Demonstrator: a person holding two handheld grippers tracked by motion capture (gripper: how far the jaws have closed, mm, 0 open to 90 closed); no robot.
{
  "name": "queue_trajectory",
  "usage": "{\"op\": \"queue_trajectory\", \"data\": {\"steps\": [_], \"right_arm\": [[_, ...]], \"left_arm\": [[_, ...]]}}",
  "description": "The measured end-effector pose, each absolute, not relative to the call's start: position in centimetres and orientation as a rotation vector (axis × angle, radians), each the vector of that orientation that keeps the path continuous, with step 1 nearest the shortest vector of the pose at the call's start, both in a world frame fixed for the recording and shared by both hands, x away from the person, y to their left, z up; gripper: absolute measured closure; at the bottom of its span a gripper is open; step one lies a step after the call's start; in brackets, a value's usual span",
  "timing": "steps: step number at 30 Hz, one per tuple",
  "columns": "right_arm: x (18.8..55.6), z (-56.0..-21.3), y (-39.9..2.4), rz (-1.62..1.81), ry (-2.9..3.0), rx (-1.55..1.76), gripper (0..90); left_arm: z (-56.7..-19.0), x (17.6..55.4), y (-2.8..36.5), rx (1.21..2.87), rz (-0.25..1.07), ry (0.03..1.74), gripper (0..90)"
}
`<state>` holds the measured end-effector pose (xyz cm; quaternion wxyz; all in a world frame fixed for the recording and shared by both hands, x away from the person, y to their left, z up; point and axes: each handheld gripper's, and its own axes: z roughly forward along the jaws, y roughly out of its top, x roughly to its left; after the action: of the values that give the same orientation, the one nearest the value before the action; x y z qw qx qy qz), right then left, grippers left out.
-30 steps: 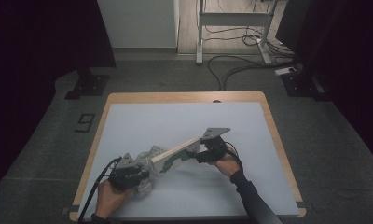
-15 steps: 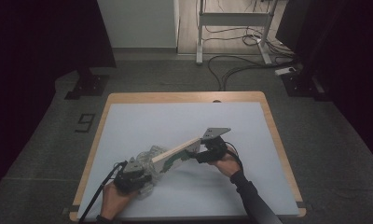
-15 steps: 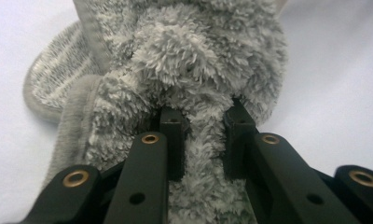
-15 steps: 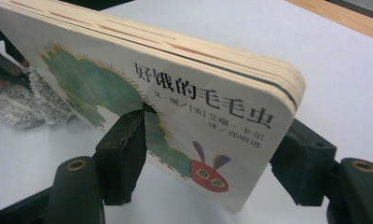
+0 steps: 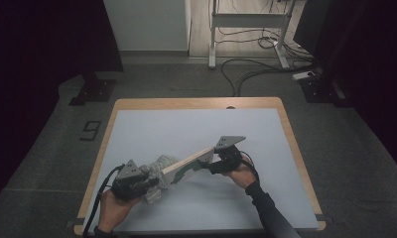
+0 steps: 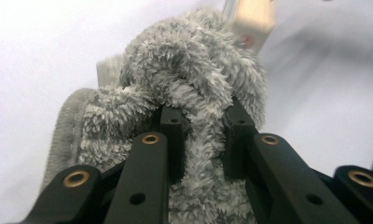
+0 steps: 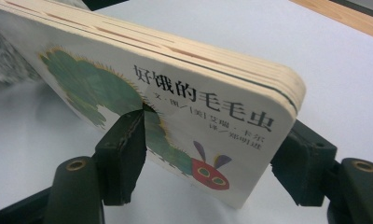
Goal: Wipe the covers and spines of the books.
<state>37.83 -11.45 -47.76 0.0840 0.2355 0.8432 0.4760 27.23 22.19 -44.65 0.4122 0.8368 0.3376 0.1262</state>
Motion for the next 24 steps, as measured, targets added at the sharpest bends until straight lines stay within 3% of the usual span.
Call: {"op": "queue_trajectory", "data": {"steps": [9,24], "right_arm": [[37.8,-47.8,-11.4,1.418,2.517,0.704,30.5],[37.9,-47.8,-11.4,1.418,2.514,0.708,30.5]], "left_arm": [[-43.8,26.9,21.7,2.112,0.358,0.838,74.5],[-49.0,28.1,21.5,2.139,0.294,0.925,74.6]]}}
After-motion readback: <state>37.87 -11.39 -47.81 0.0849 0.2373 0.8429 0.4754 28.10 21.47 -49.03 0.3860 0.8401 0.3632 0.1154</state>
